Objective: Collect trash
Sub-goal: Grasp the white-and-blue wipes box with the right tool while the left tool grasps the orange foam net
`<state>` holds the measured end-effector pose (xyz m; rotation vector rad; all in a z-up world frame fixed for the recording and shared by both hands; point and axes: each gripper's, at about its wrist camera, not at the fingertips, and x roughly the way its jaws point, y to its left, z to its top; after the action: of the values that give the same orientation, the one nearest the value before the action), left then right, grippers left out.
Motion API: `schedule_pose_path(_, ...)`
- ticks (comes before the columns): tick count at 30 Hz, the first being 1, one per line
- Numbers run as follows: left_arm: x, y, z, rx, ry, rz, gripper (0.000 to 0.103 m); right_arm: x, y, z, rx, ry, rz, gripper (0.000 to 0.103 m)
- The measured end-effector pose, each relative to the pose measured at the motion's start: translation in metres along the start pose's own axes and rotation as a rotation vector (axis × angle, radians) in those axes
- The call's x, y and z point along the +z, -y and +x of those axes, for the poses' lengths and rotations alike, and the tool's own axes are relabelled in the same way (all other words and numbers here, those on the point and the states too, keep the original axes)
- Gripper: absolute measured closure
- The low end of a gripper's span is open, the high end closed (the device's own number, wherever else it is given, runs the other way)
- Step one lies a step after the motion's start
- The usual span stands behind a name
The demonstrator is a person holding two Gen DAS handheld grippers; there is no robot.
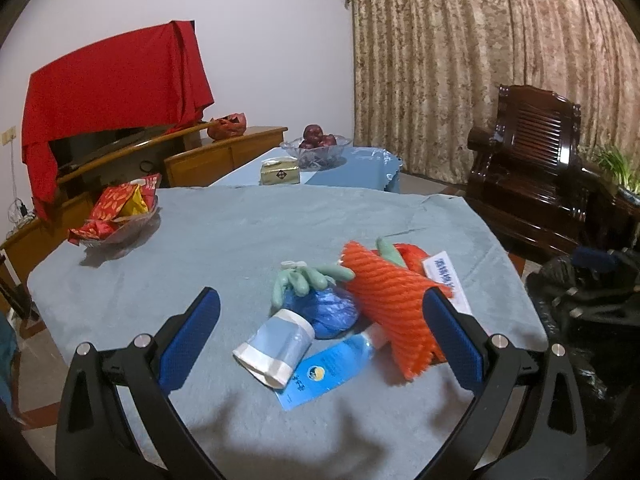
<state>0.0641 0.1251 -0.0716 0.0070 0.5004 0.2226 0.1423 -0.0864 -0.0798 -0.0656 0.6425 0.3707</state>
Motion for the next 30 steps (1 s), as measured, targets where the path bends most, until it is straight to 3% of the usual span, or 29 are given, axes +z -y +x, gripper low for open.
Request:
schedule_pose_path(6,0.002,-0.003,0.026,0.011,-0.024,-0.011,0.005,-0.004,-0.009,0.045,0.038,-0.08,0.01,0.016)
schedule_pose_path(13,-0.001,-0.01,0.046,0.017,-0.047,-0.053,0.005,-0.004,-0.015,0.075,0.088,-0.143,-0.013,0.029)
schedule_pose_path(30,-0.004,-0.009,0.061,0.01,-0.089,-0.024,0.005,-0.014,-0.015,0.112,0.214,-0.25,0.06,0.033)
